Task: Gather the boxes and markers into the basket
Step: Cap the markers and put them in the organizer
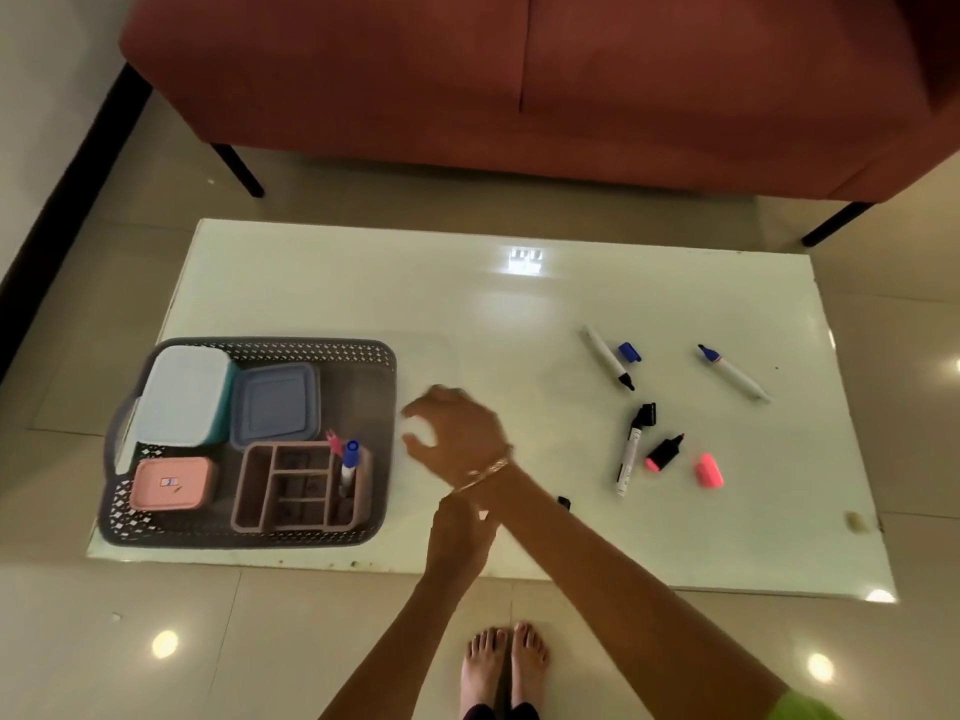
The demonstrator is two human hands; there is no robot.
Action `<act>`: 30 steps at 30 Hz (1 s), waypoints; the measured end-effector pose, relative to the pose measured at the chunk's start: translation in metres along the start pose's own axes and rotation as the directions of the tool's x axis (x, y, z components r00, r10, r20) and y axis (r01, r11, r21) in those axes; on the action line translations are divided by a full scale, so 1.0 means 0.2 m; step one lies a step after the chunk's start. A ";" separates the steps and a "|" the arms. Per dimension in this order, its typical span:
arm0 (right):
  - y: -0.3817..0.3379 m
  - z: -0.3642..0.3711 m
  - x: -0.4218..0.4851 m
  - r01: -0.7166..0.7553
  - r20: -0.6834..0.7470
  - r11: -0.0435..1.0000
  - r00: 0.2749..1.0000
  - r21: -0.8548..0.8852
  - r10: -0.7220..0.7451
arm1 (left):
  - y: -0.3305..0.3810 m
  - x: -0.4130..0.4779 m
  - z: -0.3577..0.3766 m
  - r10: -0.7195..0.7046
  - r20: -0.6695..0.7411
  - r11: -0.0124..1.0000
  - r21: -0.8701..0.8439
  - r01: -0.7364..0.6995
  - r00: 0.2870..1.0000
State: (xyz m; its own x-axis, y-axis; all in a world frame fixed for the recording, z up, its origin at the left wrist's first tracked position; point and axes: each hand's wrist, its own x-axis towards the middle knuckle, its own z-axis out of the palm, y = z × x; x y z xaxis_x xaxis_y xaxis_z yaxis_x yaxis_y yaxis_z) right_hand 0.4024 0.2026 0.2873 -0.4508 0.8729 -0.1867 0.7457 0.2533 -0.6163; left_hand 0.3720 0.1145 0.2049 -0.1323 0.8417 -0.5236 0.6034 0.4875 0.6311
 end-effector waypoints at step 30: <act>0.82 -0.28 -0.53 -0.669 0.010 0.577 0.657 0.468 0.754 | 0.43 0.23 0.18 -0.432 0.398 0.234 -0.817 0.527 0.809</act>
State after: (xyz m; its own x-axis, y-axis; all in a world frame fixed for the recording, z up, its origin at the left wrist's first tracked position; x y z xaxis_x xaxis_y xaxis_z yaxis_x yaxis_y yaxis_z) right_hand 0.5999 0.1742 0.2495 0.2608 0.7604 -0.5948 0.5020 -0.6331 -0.5892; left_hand 0.4463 0.1871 0.2133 -0.0545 0.3783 -0.9241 -0.5709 0.7475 0.3397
